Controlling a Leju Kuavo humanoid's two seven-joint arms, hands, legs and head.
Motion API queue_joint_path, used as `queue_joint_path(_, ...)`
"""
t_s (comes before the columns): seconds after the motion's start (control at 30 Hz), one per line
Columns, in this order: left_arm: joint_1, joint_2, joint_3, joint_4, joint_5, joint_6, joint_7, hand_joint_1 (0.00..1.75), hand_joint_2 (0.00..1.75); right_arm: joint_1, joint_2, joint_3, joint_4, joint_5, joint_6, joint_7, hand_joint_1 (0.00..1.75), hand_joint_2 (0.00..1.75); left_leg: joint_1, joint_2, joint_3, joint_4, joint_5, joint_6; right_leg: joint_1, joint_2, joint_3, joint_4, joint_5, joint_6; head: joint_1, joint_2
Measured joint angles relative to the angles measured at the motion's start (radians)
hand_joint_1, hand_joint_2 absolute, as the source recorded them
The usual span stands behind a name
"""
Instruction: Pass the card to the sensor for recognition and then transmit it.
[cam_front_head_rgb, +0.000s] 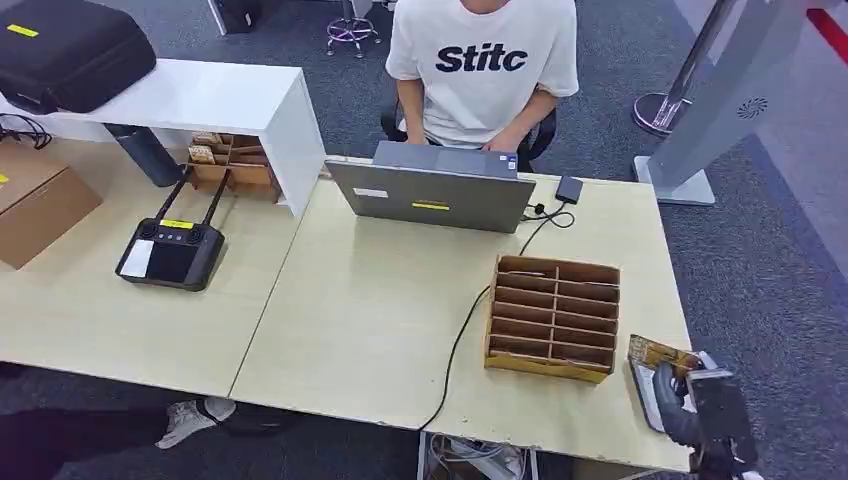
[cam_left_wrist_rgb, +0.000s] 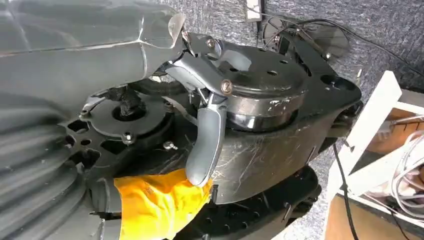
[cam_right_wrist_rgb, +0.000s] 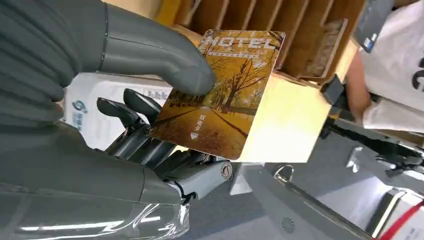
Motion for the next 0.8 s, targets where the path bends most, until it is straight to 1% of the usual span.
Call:
queue_joint_path(0.3, 0.001, 0.000, 0.007, -0.010, 0.000, 0.027, -0.001, 0.00, 1.75, 0.029, 0.004, -0.005, 0.004, 0.032, -0.005, 0.022, 1.75, 1.75, 0.000, 0.000, 0.000, 0.000, 0.000, 0.000, 0.000, 0.000, 0.000, 0.000, 0.000, 0.000, 0.000, 0.000)
queue_joint_path(0.4, 0.002, 0.000, 0.009, -0.014, 0.000, 0.029, -0.001, 0.00, 1.75, 0.032, 0.004, -0.005, 0.008, 0.067, -0.016, 0.044, 1.75, 1.75, 0.000, 0.000, 0.000, 0.000, 0.000, 0.000, 0.000, 0.000, 0.000, 0.000, 0.000, 0.000, 0.000, 0.000)
queue_joint_path(0.5, 0.002, 0.000, 0.011, -0.014, 0.000, 0.029, -0.001, 0.00, 1.75, 0.034, 0.004, -0.006, 0.014, 0.122, -0.037, 0.088, 1.75, 1.75, 0.000, 0.000, 0.000, 0.000, 0.000, 0.000, 0.000, 0.000, 0.000, 0.000, 0.000, 0.000, 0.000, 0.000)
queue_joint_path(0.67, 0.003, 0.000, 0.014, -0.017, 0.000, 0.029, 0.001, 0.00, 1.75, 0.038, 0.004, -0.011, 0.021, 0.161, -0.060, 0.140, 1.75, 1.75, 0.000, 0.000, 0.000, 0.000, 0.000, 0.000, 0.000, 0.000, 0.000, 0.000, 0.000, 0.000, 0.000, 0.000)
queue_joint_path(0.8, 0.004, 0.000, 0.014, -0.019, 0.000, 0.029, 0.001, 0.00, 1.75, 0.041, 0.004, -0.021, 0.021, 0.173, -0.085, 0.158, 1.75, 1.75, 0.000, 0.000, 0.000, 0.000, 0.000, 0.000, 0.000, 0.000, 0.000, 0.000, 0.000, 0.000, 0.000, 0.000)
